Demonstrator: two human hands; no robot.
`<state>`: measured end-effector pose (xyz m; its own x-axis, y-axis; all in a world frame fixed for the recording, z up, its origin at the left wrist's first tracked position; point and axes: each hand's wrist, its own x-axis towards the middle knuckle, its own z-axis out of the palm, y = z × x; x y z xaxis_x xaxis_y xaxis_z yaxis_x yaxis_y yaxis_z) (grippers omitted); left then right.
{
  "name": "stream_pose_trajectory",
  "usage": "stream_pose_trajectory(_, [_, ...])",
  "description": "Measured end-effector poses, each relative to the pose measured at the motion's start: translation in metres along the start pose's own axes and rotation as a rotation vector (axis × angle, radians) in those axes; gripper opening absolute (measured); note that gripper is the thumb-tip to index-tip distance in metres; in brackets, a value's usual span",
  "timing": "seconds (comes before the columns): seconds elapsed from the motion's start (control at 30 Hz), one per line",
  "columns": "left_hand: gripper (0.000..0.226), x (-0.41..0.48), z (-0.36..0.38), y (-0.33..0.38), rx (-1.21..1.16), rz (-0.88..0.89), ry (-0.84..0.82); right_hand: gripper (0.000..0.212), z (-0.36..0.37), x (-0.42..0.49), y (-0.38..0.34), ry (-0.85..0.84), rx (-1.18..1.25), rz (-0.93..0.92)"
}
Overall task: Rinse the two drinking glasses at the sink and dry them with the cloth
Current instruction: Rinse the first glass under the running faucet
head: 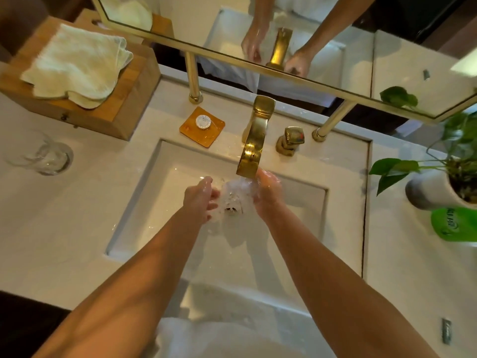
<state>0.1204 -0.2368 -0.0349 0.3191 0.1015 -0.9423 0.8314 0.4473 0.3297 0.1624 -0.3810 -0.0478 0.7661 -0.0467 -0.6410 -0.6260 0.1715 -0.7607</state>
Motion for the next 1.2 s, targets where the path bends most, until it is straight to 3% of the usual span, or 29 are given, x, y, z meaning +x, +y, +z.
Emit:
stream_pose_trajectory(0.03, [0.040,0.001,0.000,-0.001,0.035,0.079,0.007,0.014,0.001,-0.004,-0.004,0.085,-0.067,-0.036])
stream_pose_trajectory(0.07, [0.045,0.006,-0.002,-0.003,0.024,0.056,-0.090,0.016,0.002,-0.008,-0.005,0.140,-0.127,-0.090])
stream_pose_trajectory(0.13, [0.061,0.009,0.005,-0.006,-0.212,-0.137,-0.391,0.019,0.010,-0.016,-0.003,0.158,-0.246,-0.219])
stream_pose_trajectory(0.2, [0.068,0.008,0.014,-0.007,-0.329,-0.169,-0.570,0.041,0.018,-0.024,0.003,0.148,-0.340,-0.328])
stream_pose_trajectory(0.23, [0.069,0.004,0.019,-0.007,-0.319,-0.167,-0.606,0.043,0.019,-0.026,0.006,0.157,-0.378,-0.381])
stream_pose_trajectory(0.33, [0.065,0.009,0.022,-0.002,-0.215,-0.220,-0.613,0.024,0.009,-0.026,0.009,0.146,-0.524,-0.622])
stream_pose_trajectory(0.4, [0.058,0.011,0.020,0.001,-0.154,-0.228,-0.606,0.028,-0.004,-0.020,0.013,0.005,-0.514,-0.662])
stream_pose_trajectory(0.53, [0.050,0.012,0.015,0.004,-0.061,-0.235,-0.675,0.044,-0.025,-0.024,0.014,-0.254,-0.319,-0.391])
stream_pose_trajectory(0.7, [0.064,0.016,0.014,-0.001,-0.047,-0.226,-0.778,0.050,-0.029,-0.026,0.007,-0.353,-0.147,-0.222])
stream_pose_trajectory(0.9, [0.065,0.012,0.016,0.004,-0.106,-0.130,-0.755,0.051,-0.023,-0.026,0.002,-0.371,-0.026,-0.111])
stream_pose_trajectory(1.03, [0.063,-0.001,0.030,0.003,-0.148,-0.061,-0.623,0.053,-0.010,-0.023,0.009,-0.181,0.055,-0.092])
stream_pose_trajectory(1.1, [0.048,-0.006,0.037,-0.001,-0.151,0.027,-0.461,0.045,-0.001,-0.024,0.014,-0.111,-0.020,-0.200])
stream_pose_trajectory(1.2, [0.042,-0.007,0.040,-0.005,-0.015,0.151,-0.204,0.036,0.007,-0.026,0.023,-0.077,-0.306,-0.504])
